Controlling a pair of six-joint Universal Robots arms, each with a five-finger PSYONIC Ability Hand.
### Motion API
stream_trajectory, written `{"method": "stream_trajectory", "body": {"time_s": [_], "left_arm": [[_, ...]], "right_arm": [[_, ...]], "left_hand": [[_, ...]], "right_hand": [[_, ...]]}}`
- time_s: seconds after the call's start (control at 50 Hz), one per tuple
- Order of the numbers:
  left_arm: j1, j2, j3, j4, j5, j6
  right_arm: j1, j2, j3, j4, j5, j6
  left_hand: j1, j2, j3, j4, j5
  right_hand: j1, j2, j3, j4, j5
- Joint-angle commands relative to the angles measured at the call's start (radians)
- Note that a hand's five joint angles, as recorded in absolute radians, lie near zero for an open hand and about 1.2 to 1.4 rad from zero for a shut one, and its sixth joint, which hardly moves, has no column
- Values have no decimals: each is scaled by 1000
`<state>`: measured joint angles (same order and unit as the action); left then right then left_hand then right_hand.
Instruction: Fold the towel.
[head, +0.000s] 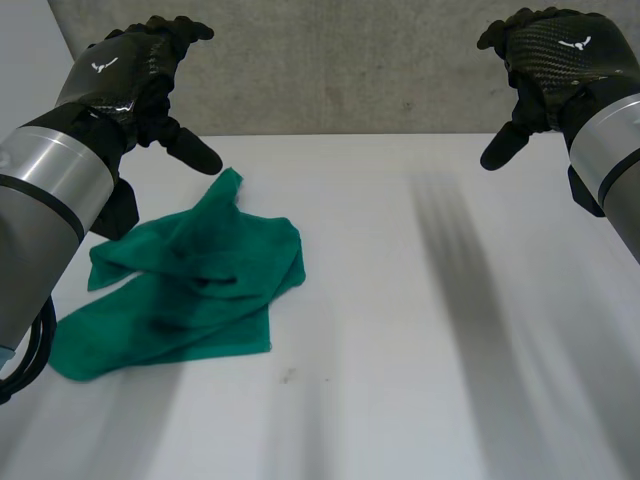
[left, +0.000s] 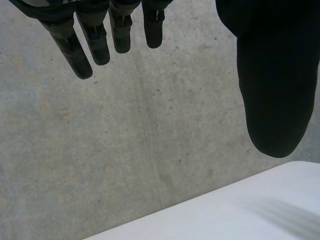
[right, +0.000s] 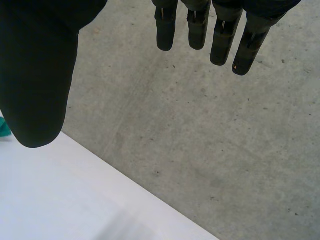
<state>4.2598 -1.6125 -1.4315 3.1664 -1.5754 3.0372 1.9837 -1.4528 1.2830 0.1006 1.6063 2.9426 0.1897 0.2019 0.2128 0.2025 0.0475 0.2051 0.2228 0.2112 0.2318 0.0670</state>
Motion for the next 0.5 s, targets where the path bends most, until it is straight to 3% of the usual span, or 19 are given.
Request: {"method": "stream_trajectory", "body": {"time_s": [0.02,0.24,0.28,0.32,0.4,0.5], "left_arm": [[0,-4,2,4,2,5],[0,-121,20,21,6,84],[0,-205,37,21,6,190],[0,-231,40,21,6,221],[-15,-429,85,33,0,461],[-11,-573,118,119,2,575]], "right_arm": [[7,5,4,-4,0,-2],[7,23,13,4,-69,-26],[7,38,19,4,-94,-43],[15,54,24,5,-121,-85],[32,71,25,4,-120,-123],[35,104,25,4,-117,-151]], "left_hand": [[-14,-27,-38,-27,-47],[6,-6,-17,-7,-26],[27,14,4,14,-6],[27,15,4,14,-6],[97,85,74,84,65],[176,164,153,164,144]], "right_hand": [[-31,-48,-37,-57,-67],[-31,-48,-37,-57,-67],[-31,-48,-37,-57,-67],[-31,-48,-37,-57,-67],[-31,-48,-37,-57,-67],[-31,-48,-37,-57,-67]]}}
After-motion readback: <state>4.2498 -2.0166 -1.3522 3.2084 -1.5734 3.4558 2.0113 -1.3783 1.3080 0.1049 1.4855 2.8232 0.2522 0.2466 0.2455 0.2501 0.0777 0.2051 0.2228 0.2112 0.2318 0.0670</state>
